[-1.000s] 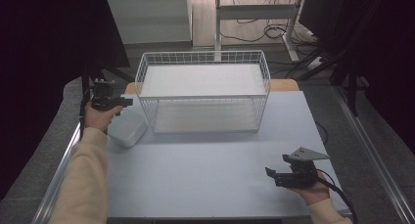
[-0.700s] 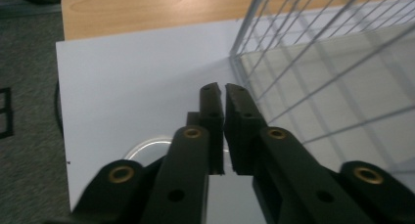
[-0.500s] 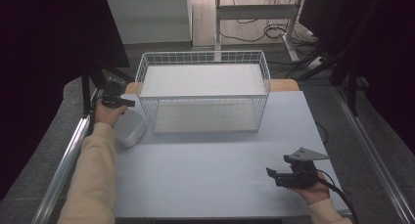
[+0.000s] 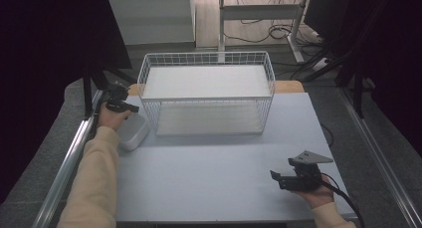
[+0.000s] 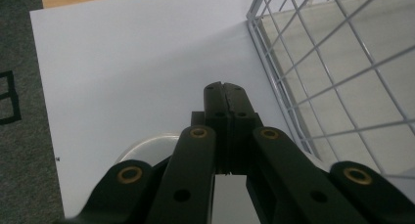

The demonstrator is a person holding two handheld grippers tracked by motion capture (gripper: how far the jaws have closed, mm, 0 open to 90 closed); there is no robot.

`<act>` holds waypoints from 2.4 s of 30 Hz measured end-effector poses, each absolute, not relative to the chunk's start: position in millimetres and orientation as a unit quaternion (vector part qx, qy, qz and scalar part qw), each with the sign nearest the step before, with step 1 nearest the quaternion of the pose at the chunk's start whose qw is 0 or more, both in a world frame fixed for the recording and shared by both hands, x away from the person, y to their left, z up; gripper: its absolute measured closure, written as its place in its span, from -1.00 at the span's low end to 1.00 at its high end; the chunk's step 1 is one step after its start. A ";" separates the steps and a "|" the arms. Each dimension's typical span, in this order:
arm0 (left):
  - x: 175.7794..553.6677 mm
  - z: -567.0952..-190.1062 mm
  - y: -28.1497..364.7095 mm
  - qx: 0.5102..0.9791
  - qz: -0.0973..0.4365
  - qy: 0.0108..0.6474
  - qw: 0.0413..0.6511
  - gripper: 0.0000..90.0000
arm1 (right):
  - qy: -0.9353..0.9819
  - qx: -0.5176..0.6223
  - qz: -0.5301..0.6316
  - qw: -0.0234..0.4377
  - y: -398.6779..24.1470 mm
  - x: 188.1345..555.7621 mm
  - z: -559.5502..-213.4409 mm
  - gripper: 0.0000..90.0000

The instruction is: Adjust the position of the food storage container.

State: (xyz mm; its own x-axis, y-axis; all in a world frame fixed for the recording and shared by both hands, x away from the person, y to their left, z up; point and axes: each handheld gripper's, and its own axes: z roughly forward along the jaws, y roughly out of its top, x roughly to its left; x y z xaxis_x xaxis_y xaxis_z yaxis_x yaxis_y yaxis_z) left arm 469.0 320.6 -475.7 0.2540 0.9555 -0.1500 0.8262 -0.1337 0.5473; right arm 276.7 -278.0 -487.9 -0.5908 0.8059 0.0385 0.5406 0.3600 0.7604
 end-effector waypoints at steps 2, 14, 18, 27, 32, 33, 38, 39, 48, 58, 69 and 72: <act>465.9 -475.6 320.3 0.746 0.115 0.597 0.271 1.00 | 0.803 0.419 0.386 0.175 -279.1 276.0 -486.4 -0.62; 436.1 -477.9 318.9 0.770 0.100 0.574 0.261 1.00 | 0.805 0.416 0.386 0.171 -279.1 272.2 -485.5 -0.62; 420.7 -477.5 315.5 0.781 0.100 0.565 0.248 1.00 | 0.805 0.416 0.386 0.172 -279.5 270.7 -485.1 -0.62; 402.3 -479.4 309.8 0.788 0.101 0.554 0.250 1.00 | 0.806 0.415 0.387 0.170 -278.8 270.3 -485.0 -0.62; 399.0 -461.1 325.9 0.770 0.131 0.560 0.277 1.00 | 0.804 0.416 0.389 0.171 -279.0 270.4 -484.8 -0.62; 398.2 -457.5 331.5 0.767 0.137 0.562 0.278 1.00 | 0.804 0.416 0.388 0.171 -279.0 270.5 -484.8 -0.62; 392.8 -447.8 363.6 0.743 0.158 0.585 0.285 1.00 | 0.804 0.417 0.387 0.172 -278.6 270.5 -485.2 -0.62; 392.1 -448.1 367.2 0.740 0.161 0.588 0.284 1.00 | 0.803 0.418 0.388 0.171 -278.6 270.6 -485.2 -0.62; 386.3 -469.8 394.1 0.746 0.162 0.597 0.247 1.00 | 0.803 0.419 0.389 0.168 -278.1 270.9 -485.8 -0.62; 375.3 -489.1 405.5 0.760 0.142 0.591 0.230 1.00 | 0.801 0.419 0.394 0.165 -278.9 271.0 -485.0 -0.62; 353.4 -498.7 410.1 0.766 0.131 0.580 0.245 1.00 | 0.801 0.420 0.393 0.167 -278.3 270.8 -485.3 -0.62; 350.6 -498.6 406.0 0.775 0.126 0.568 0.245 1.00 | 0.801 0.419 0.395 0.165 -278.7 271.0 -485.0 -0.62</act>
State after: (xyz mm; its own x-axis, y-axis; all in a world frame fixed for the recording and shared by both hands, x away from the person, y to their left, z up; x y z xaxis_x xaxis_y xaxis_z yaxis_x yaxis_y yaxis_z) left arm 350.6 406.0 -498.6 0.3227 0.9429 -0.0830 0.8192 -0.2343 0.5234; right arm 271.0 -278.7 -485.0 -0.5941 0.8015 0.0676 0.5414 0.3363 0.7706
